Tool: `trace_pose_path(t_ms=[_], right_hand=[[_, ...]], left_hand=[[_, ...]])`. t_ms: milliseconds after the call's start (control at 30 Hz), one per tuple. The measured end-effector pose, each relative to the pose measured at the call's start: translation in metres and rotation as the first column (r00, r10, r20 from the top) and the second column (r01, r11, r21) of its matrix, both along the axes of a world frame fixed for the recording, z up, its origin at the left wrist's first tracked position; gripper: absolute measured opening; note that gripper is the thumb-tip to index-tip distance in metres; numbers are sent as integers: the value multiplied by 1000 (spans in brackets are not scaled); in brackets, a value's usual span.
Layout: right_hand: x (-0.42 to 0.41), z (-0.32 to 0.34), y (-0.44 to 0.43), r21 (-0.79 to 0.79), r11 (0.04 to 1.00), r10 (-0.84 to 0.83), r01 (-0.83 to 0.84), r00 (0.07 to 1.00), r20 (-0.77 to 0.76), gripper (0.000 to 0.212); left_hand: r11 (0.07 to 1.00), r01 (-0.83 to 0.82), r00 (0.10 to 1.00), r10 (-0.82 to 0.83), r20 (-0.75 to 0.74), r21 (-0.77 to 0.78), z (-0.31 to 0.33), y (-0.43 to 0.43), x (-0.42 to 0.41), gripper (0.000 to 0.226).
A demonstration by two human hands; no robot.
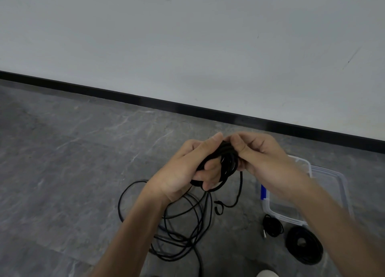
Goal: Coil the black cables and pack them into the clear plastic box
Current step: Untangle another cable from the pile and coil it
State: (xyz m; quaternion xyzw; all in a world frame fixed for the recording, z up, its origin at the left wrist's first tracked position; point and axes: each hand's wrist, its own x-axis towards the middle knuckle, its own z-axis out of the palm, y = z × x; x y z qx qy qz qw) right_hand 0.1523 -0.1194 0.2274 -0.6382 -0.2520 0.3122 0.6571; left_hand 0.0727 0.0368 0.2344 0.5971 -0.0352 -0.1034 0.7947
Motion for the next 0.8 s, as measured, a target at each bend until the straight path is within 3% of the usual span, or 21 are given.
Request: trace_pose_path(t_ms=[233, 433, 600, 800], right_hand=[[-4, -1, 2, -116, 993, 2, 0, 1000, 21, 26], [-9, -3, 10, -204, 976, 90, -82, 995, 31, 29], [-12, -3, 10, -285, 945, 177, -158, 983, 42, 31], [-16, 2, 10, -329, 919, 226, -215, 974, -5, 29]], left_hand=[[921, -286, 957, 262, -120, -264, 4, 10, 3, 49], [919, -337, 941, 333, -56, -207, 1, 9, 5, 38], [927, -275, 959, 282, -8, -257, 3, 8, 4, 18], [948, -311, 943, 317, 99, -67, -3, -2, 6, 16]])
